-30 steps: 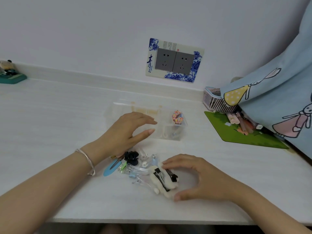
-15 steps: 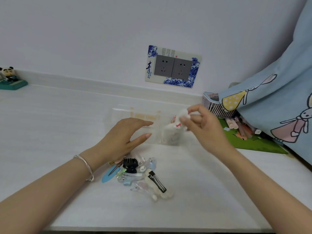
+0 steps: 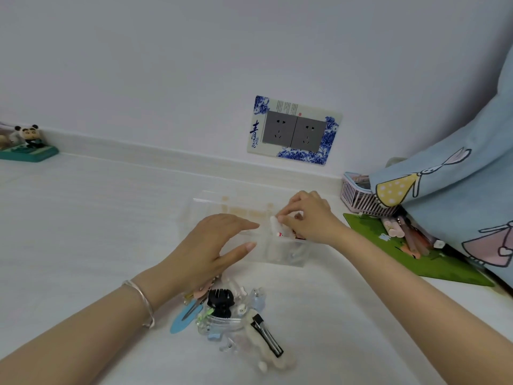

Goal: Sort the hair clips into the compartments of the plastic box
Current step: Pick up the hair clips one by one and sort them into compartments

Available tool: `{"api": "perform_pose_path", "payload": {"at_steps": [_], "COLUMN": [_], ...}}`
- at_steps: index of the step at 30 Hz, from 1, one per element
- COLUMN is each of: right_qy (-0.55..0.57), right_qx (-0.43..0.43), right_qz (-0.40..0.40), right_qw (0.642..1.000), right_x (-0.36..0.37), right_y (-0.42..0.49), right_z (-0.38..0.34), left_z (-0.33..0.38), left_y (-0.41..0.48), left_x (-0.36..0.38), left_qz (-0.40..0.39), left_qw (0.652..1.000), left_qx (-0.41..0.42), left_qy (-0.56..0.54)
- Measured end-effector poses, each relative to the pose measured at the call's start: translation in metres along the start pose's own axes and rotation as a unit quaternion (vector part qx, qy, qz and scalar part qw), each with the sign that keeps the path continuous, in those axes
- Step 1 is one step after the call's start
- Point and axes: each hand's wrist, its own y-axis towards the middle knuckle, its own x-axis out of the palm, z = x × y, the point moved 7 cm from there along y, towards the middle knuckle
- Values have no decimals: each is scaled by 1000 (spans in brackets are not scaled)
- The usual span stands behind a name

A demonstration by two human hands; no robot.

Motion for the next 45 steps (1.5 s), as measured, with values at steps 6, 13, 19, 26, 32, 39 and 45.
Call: {"api": "perform_pose_path", "payload": {"at_steps": [6, 13, 19, 26, 32, 39, 45], "right_qy": [68, 145, 215, 83, 179, 431, 302], "right_qx": [-91, -150, -172, -206, -172, -58, 6], "right_qz": [42, 58, -146, -96, -34, 65, 75], "right_qw": [993, 976, 950, 970, 968, 898, 950], "right_x": [-11, -13, 25, 38, 27, -16, -38], "right_y": [-28, -78, -150, -166, -160, -111, -42], "right_z": [-20, -41, -63, -54, -47, -31, -8], "left_z": [0, 2, 6, 7, 2, -4, -6], "left_y": [1, 1, -1, -4, -4, -3, -2], "left_x": [-1, -2, -4, -5, -8, -8, -7], "left_qz": [1, -10, -21, -23, -16, -19, -15], "left_qw": [1000, 1000, 1000, 999, 999, 999, 999], "left_qx": [2, 0, 6, 4, -16, -25, -21], "left_qy": [-2, 1, -21, -32, -38, -31, -25]}}
